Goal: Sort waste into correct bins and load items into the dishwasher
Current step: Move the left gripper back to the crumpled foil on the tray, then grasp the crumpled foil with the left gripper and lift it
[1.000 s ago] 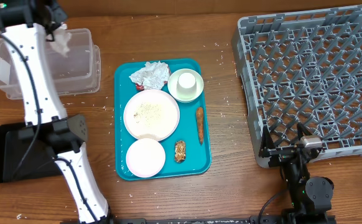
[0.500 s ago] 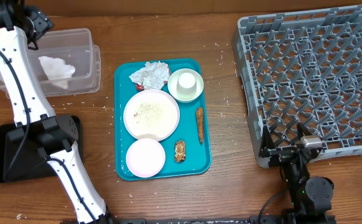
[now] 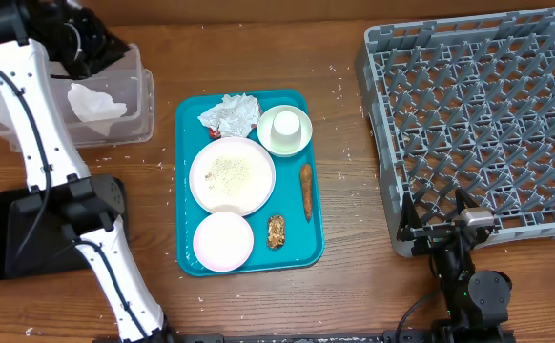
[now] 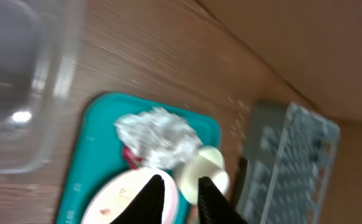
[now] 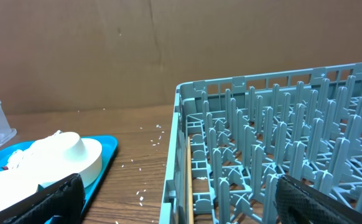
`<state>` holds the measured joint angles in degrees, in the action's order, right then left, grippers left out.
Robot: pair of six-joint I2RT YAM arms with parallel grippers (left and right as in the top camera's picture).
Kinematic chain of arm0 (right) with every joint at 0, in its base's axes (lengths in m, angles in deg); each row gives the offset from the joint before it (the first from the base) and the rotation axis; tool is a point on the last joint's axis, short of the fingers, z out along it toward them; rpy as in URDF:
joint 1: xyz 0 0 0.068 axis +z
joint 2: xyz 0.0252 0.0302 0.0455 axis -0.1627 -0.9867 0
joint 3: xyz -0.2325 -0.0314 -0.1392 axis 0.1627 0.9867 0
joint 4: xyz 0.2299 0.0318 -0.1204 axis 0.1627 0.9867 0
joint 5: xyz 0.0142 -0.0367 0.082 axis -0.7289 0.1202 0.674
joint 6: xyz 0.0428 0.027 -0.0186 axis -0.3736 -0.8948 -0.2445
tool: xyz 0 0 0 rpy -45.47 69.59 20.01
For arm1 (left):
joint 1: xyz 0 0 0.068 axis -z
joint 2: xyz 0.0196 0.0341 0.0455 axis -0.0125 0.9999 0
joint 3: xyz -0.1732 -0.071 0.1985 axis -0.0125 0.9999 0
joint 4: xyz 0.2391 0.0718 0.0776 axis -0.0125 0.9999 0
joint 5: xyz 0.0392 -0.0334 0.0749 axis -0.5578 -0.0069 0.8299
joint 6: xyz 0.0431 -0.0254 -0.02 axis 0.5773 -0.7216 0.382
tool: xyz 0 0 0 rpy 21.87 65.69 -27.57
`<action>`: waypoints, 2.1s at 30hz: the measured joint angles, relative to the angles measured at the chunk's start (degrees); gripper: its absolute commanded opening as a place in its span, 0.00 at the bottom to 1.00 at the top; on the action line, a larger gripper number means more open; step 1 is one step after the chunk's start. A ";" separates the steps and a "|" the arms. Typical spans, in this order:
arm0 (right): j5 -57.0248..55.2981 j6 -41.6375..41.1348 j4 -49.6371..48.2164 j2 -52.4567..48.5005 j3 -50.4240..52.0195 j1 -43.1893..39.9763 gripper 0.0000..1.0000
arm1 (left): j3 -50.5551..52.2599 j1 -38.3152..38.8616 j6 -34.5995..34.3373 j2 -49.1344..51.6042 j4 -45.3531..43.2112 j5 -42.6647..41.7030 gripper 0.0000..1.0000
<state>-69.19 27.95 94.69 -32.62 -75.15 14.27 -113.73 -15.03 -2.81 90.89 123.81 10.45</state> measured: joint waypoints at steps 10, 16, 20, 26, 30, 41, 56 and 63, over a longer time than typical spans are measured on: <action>-0.02 -0.02 0.04 0.00 0.00 0.00 1.00 | -0.09 17.81 9.14 0.00 2.45 8.00 0.95; -0.02 0.02 0.02 0.02 0.00 0.00 1.00 | 3.43 28.13 10.34 -0.02 2.38 24.59 0.71; -0.02 0.00 0.04 0.02 0.00 0.00 1.00 | 7.78 30.16 9.16 -0.07 1.57 32.11 0.52; -0.02 0.00 0.02 0.00 0.00 0.00 1.00 | 14.56 29.59 7.78 -0.11 -1.33 36.44 0.58; 0.00 0.00 0.00 0.02 0.00 0.00 1.00 | 18.64 29.31 7.45 -0.11 -3.52 36.39 0.65; 0.00 0.00 0.00 0.00 0.00 0.00 1.00 | 29.22 29.31 7.34 -0.11 -12.68 35.87 0.65; -0.02 0.00 0.02 0.00 0.00 0.00 1.00 | 33.90 29.29 7.50 -0.11 -22.36 34.93 0.57; -0.02 -0.02 0.02 0.00 0.00 0.00 1.00 | 36.54 29.27 7.52 -0.11 -22.53 34.91 0.56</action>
<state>-69.22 27.93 94.71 -32.62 -75.15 14.27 -77.18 14.23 4.71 90.78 101.28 45.35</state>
